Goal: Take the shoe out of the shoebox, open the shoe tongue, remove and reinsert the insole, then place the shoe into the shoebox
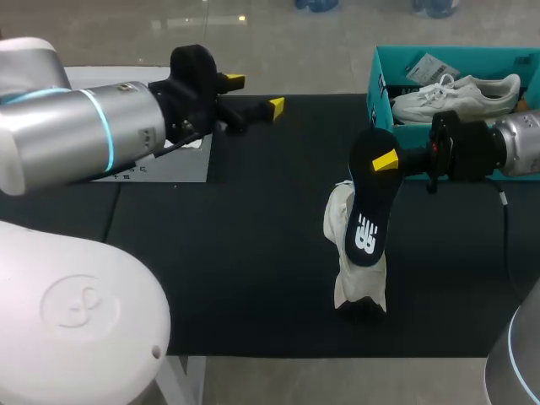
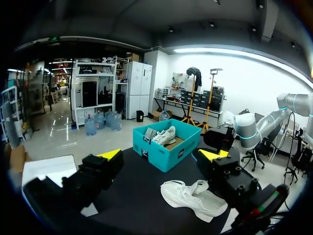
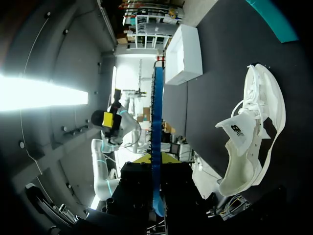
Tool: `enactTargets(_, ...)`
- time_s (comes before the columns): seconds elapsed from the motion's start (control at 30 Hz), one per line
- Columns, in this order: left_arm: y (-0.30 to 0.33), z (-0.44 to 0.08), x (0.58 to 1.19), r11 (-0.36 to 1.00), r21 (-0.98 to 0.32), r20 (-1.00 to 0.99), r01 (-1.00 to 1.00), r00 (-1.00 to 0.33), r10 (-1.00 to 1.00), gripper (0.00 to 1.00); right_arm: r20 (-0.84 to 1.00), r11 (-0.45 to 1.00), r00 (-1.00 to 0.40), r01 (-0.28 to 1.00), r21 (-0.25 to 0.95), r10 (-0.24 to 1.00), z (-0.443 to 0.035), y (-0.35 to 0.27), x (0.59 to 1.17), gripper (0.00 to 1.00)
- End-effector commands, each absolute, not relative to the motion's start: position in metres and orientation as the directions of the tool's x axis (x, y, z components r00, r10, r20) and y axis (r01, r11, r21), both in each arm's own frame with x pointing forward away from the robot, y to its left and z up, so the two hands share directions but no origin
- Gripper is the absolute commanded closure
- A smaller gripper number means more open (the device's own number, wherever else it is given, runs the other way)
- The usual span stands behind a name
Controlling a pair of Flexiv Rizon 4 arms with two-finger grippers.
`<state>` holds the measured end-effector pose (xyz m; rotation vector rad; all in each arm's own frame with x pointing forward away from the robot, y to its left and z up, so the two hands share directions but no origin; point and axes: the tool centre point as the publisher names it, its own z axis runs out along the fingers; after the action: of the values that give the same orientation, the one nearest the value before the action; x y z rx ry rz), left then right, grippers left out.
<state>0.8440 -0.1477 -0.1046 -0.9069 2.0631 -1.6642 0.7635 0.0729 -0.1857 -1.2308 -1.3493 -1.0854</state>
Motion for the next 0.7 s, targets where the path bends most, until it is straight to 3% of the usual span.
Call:
enactTargets(0.03,-0.1434,-0.107,0.8463,0.097,-0.955,0.152,-0.279,-0.747,-0.647,0.0,0.992,0.088,-0.013,0.996,0.002,0.129,-0.1856,0.0732,0.7626,1.0)
enactTargets(0.33,-0.1361,-0.1106,0.8459,-0.01,-0.962,0.222,-0.273,-0.759,-0.612,0.0,0.992,0.088,-0.013,0.996,0.002,0.129,-0.1856,0.0732,0.7626,1.0)
enactTargets(0.7,-0.1343,-0.1128,0.8474,-0.05,-0.957,0.257,-0.285,-0.761,-0.596,0.0,0.992,0.088,-0.013,0.996,0.002,0.129,-0.1856,0.0732,0.7626,1.0)
